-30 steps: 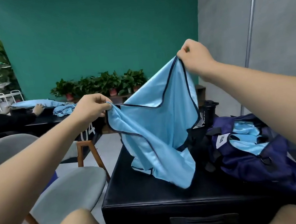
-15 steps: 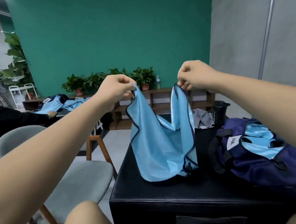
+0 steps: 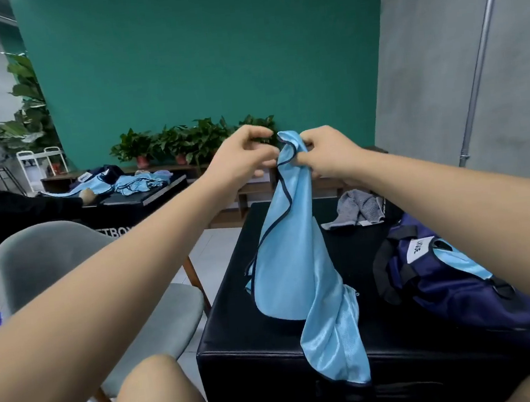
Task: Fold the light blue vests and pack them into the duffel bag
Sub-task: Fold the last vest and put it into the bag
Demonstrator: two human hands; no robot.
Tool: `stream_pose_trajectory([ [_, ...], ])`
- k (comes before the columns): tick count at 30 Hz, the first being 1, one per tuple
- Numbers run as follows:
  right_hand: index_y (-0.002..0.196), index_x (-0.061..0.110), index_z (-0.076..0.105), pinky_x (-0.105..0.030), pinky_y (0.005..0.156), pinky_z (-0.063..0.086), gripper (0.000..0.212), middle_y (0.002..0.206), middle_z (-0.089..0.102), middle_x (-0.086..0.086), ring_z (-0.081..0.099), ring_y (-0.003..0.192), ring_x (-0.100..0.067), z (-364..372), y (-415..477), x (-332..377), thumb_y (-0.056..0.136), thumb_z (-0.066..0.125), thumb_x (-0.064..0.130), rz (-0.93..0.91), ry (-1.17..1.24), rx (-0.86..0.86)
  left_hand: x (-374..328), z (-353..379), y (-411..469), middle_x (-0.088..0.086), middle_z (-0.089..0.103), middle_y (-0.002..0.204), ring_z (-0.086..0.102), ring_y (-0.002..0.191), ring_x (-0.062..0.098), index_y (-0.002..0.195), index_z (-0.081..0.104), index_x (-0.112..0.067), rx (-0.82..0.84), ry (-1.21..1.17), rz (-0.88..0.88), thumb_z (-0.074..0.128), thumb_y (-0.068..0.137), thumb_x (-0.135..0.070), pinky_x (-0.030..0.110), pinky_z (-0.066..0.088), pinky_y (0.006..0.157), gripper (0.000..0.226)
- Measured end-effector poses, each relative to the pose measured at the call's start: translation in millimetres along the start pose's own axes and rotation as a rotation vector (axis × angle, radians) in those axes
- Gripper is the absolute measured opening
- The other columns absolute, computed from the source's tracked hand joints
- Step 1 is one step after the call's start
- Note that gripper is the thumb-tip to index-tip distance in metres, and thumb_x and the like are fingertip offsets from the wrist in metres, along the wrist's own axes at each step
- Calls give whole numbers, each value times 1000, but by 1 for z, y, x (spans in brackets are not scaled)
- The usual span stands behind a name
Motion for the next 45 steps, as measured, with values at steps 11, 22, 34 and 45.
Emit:
stream_pose_trajectory([
  [11,92,18,76,-51,81,63,11,96,77,-11,66,78,-20,-61,5,-12,82,72,22,-8,37,-90,195,38,-67,-3,72,107,70,98,17,109,68,-27,223,357,-324,77,83,-9,28,58,85,33],
  [22,100,10,75,-29,65,59,7,99,75,-15,68,81,-19,-75,3,-32,93,72,10,-8,32,-88,251,93,-81,-9,71,109,68,101,15,106,69,-27,503,571,-389,71,72,-41,29,55,86,37],
  [34,98,10,75,-49,79,67,7,102,75,-19,76,89,-30,-76,-8,-57,93,73,15,68,-21,-76,241,59,-77,-13,72,78,67,79,9,78,70,-29,347,645,-253,66,88,-31,28,52,72,11],
  [45,85,13,69,-24,44,45,7,78,74,-20,58,51,-20,-51,-18,-70,88,75,14,172,-97,59,93,-14,-10,-9,76,87,69,82,8,86,78,-24,240,631,-96,73,92,-24,23,53,69,8],
])
Point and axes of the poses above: each hand's wrist, its own y-axis towards the middle knuckle, its own z-axis out of the palm, x = y × z, the point moved 3 cm from there along y, towards the middle knuckle
